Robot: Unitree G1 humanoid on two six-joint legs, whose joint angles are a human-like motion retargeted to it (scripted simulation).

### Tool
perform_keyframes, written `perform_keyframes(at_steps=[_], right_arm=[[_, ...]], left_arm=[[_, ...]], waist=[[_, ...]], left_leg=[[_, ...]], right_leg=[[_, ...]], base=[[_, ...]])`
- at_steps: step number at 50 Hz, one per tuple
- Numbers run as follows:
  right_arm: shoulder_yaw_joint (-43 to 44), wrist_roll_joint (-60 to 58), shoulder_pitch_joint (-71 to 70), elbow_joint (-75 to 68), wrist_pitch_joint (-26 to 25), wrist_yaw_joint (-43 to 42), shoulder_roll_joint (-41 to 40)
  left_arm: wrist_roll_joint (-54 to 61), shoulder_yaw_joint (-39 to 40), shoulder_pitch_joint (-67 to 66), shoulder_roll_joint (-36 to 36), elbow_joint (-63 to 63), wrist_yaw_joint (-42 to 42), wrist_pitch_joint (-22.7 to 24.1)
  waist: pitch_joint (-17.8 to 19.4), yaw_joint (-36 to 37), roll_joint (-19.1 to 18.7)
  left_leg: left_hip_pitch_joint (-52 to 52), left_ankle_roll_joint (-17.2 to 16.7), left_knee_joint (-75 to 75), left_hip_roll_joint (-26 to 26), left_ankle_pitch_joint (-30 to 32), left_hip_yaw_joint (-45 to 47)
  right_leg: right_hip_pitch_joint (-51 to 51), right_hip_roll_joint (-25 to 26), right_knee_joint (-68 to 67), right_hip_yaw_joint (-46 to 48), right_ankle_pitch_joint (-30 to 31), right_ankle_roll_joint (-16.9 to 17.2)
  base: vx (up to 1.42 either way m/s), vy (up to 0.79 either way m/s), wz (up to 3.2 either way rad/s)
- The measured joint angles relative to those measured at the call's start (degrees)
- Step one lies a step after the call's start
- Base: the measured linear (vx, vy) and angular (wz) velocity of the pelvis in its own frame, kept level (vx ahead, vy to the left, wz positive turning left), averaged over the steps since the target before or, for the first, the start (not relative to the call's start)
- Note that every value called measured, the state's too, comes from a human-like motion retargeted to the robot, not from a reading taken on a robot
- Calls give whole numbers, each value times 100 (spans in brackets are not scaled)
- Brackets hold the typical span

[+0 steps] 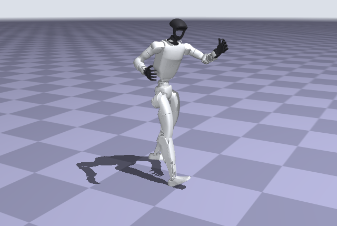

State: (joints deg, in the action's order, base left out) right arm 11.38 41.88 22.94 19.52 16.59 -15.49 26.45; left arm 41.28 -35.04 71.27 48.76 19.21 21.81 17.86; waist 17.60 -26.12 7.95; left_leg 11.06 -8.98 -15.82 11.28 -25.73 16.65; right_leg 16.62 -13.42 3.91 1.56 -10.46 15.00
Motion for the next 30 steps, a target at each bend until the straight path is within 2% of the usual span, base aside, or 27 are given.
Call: perform_keyframes(at_steps=[2,5,7,10,12,13,15,16,17,18,20,22,23,25,27,28,30], right_arm=[[499,810,-409,34,229,115,-196],[1198,1802,-984,154,412,414,-329],[1487,2471,-1174,281,337,563,-448],[1999,2938,-1329,441,890,761,-442],[2457,2639,-1415,459,987,618,-129],[2764,2192,-1472,417,1019,540,150],[3545,887,-1507,134,892,82,1117],[3981,171,-1446,-221,677,-259,1868],[4345,-483,-1387,-622,433,-531,2629],[4563,-1013,-1332,-1116,130,-667,3410],[4737,-1811,-1247,-2567,-466,-976,5109],[4620,-2362,-1220,-4663,-959,-752,6798],[4514,-2569,-1203,-5737,-1156,-207,7505],[4404,-2948,-1019,-7611,-1580,1395,8528],[4536,-3915,-49,-8714,-1764,2492,9110],[4779,-4284,773,-8927,-1752,2698,9319],[6563,-4175,3341,-9024,-1767,2536,9881]], left_arm=[[1651,1441,-2193,-210,-1324,-677,397],[3215,2901,-4895,-1388,-2255,-1641,201],[4361,3285,-6082,-2547,-2407,-1838,42],[5380,3441,-7571,-3965,-2430,-2126,-148],[4962,3356,-8406,-4238,-2374,-1759,-467],[5416,3368,-8728,-4302,-2560,-2170,-540],[4387,3373,-9265,-3718,-2527,-2176,-679],[2810,3365,-9388,-3142,-2424,-1647,-672],[2052,3324,-9474,-2731,-2496,-1500,-673],[2934,3217,-9482,-2650,-2922,-2117,-690],[3650,2982,-9291,-2229,-3314,-2703,-658],[3272,2714,-8760,-1756,-3210,-2668,-478],[2606,2612,-8457,-1518,-3062,-2709,-532],[1725,2368,-7837,-1407,-2889,-2616,-755],[1693,2134,-7560,-1739,-2937,-2337,-725],[1828,2036,-7606,-1976,-2982,-2233,-668],[2076,2019,-8027,-2385,-3035,-2153,-607]], waist=[[220,-517,-87],[507,-1123,-162],[613,-1193,-130],[665,-888,7],[573,-444,236],[542,-207,401],[427,263,777],[381,511,990],[338,763,1200],[299,1025,1405],[305,1539,1744],[467,2169,1848],[586,2540,1810],[897,3401,1556],[1115,4181,1152],[1144,4486,943],[1207,4901,591]], left_leg=[[106,-43,-199,8,-138,56],[288,-42,-318,162,-254,153],[392,30,-288,286,-192,224],[460,60,-282,612,142,244],[432,144,-341,834,519,229],[404,123,-343,946,769,191],[280,153,-333,1137,1310,195],[173,158,-306,1218,1597,283],[66,138,-268,1297,1874,407],[-43,70,-206,1371,2133,601],[-323,-49,-118,1485,2528,955],[-686,-107,-136,1550,2639,1149],[-887,-117,-179,1574,2609,1198],[-1279,-59,-337,1606,2388,1312],[-1674,110,-505,1589,2000,1461],[-1904,213,-568,1561,1792,1473],[-2321,406,-605,1438,1447,1113]], right_leg=[[-83,-73,-159,44,17,-62],[-168,-11,-306,349,373,-255],[-111,85,-491,589,546,-350],[38,355,-1042,901,294,-447],[51,494,-1384,1055,-1,-459],[-52,541,-1408,1179,-77,-462],[-334,565,-1308,1471,-109,-436],[-497,544,-1201,1667,-64,-394],[-650,524,-1103,1874,-21,-348],[-783,506,-1023,2105,18,-296],[-1041,478,-868,2648,75,-176],[-1238,502,-782,3220,52,-116],[-1309,540,-761,3495,19,-121],[-1383,632,-795,3982,-91,-184],[-1294,716,-905,4366,-226,-284],[-1189,759,-963,4534,-285,-343],[-1056,853,-1051,4821,-383,-456]], base=[[48,-13,-20],[52,-27,-16],[51,-34,-32],[48,-43,-19],[46,-51,45],[44,-55,114],[42,-56,180],[40,-55,230],[38,-53,254],[35,-51,262],[29,-48,272],[20,-45,265],[15,-42,246],[10,-39,221],[4,-36,184],[0,-35,161],[-3,-35,142]])
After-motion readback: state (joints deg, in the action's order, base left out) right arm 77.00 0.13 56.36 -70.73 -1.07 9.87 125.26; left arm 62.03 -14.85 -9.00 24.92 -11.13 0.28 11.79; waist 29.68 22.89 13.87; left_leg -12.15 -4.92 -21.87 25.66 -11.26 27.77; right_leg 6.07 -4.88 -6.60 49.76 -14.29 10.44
